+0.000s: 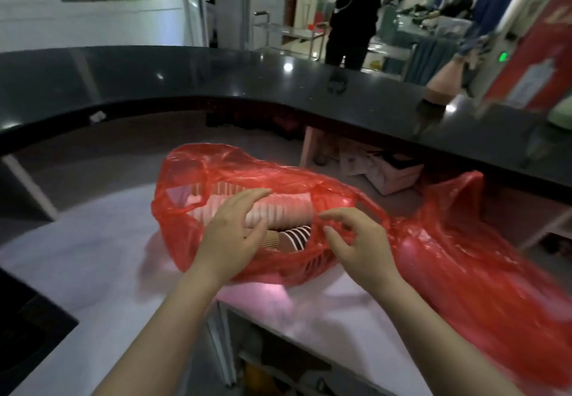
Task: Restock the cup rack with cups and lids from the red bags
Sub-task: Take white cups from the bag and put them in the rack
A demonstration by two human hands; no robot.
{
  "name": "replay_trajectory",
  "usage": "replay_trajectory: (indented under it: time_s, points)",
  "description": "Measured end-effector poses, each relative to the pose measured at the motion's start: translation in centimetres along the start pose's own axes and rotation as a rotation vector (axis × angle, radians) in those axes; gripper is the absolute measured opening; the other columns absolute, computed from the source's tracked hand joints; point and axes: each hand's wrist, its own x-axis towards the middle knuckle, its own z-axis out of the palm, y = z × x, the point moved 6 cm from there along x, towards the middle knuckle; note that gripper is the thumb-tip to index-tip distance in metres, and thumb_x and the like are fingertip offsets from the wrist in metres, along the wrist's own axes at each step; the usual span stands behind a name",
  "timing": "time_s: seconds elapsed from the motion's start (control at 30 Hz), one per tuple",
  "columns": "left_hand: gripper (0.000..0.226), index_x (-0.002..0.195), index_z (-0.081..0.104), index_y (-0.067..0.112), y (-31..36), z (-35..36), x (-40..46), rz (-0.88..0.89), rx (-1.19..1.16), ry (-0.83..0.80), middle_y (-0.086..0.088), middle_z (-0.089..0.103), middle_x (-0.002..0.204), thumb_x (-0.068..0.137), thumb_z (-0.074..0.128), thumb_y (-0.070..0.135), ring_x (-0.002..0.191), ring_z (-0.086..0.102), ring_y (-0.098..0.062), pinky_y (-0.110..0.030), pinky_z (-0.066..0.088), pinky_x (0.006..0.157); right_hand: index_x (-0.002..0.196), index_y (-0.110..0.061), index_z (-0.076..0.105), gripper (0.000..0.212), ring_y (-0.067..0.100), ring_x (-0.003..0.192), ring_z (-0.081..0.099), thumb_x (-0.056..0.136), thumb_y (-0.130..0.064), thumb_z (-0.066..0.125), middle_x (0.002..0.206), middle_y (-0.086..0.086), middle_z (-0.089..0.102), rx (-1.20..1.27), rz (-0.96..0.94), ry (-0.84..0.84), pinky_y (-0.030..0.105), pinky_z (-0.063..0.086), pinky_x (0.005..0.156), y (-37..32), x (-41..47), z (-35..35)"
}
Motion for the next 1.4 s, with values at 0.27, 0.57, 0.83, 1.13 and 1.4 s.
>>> replay_trajectory:
  time_s: [0.27, 0.57, 0.83, 1.13, 1.4]
  points:
    - [0.036, 0.12, 0.063, 0.02, 3.2, 5.8, 1.0, 0.07, -0.088, -0.155, 0.009, 0.06, 0.119, 0.086, 0.063, 0.008, 0.107, 0.052, 0.001, -0.004, 0.037, 0.09, 0.097, -0.019, 0.072, 0.027, -0.003, 0.086, 0.056, 0.079, -0.001, 0.064, 0.093, -0.022, 0.062, -0.097, 0.17, 0.146, 0.01, 0.042, 0.08, 3.8, -4.7, -5.4]
    - [0.038, 0.123, 0.061, 0.017, 6.0, 10.7, 0.8, 0.163, -0.057, -0.287, 0.011, 0.056, 0.12, 0.086, 0.063, 0.007, 0.11, 0.048, -0.001, -0.001, 0.026, 0.094, 0.094, -0.018, 0.07, 0.032, 0.003, 0.077, 0.058, 0.078, 0.009, 0.061, 0.089, -0.008, 0.066, -0.154, 0.275, 0.364, 0.007, 0.042, 0.069, 8.1, -8.3, -11.9]
    - [0.045, 0.13, 0.055, 0.023, 8.1, 15.1, 2.2, 0.153, 0.005, -0.342, 0.017, 0.051, 0.125, 0.087, 0.06, 0.011, 0.109, 0.042, 0.007, -0.007, 0.029, 0.095, 0.094, -0.023, 0.069, 0.029, 0.001, 0.074, 0.058, 0.082, 0.002, 0.062, 0.089, -0.006, 0.067, -0.209, 0.399, 0.282, 0.01, 0.041, 0.068, 16.9, -7.4, -16.5]
    - [0.04, 0.127, 0.057, 0.034, 15.3, 25.0, 3.6, 0.213, -0.046, -0.384, 0.017, 0.045, 0.138, 0.091, 0.058, 0.016, 0.127, 0.039, 0.002, -0.006, 0.025, 0.102, 0.1, -0.021, 0.07, 0.029, 0.024, 0.105, 0.06, 0.074, -0.011, 0.076, 0.106, -0.001, 0.068, -0.414, 0.399, -0.187, 0.035, 0.042, 0.095, 26.5, -7.7, -18.8]
    - [0.053, 0.131, 0.049, 0.041, 15.2, 33.5, 3.1, -0.052, 0.262, -0.475, 0.004, 0.017, 0.158, 0.083, 0.053, 0.062, 0.147, -0.003, -0.021, -0.052, 0.006, 0.117, 0.13, -0.026, 0.056, 0.048, 0.02, 0.117, 0.049, 0.083, -0.019, 0.063, 0.129, -0.004, 0.056, -0.329, 0.14, -0.51, 0.033, 0.039, 0.101, 27.3, -7.4, -16.6]
